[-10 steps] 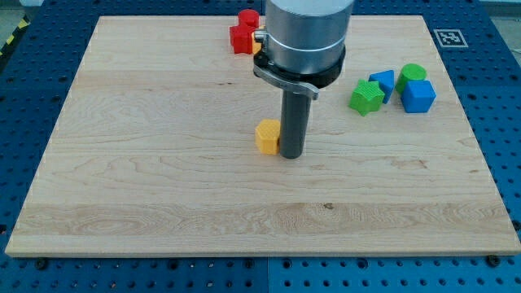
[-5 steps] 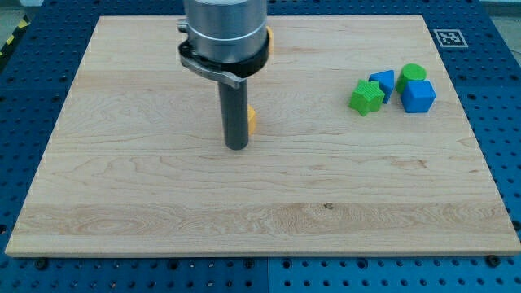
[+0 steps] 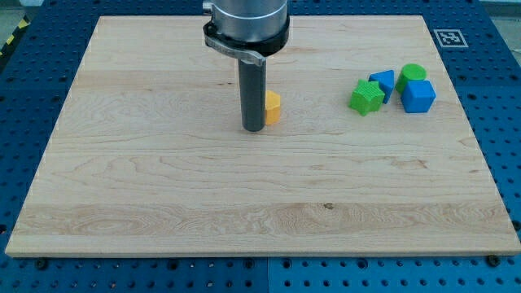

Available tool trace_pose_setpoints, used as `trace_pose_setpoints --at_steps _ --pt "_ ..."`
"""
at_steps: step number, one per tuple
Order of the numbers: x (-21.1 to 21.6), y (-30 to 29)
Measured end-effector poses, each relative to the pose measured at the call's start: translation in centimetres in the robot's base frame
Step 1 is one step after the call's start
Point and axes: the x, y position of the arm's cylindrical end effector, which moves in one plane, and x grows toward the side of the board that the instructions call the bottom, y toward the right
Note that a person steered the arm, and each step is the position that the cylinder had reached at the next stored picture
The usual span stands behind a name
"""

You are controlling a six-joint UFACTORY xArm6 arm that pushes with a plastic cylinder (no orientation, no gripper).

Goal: Push the yellow hexagon below the yellow heart

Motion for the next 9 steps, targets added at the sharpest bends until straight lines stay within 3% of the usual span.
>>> trace_pose_setpoints --at_steps 2,4,6,9 --pt "-2.8 0.5" --pt "-0.3 4.1" --pt "-0.6 4.5" --pt "-4.7 4.3"
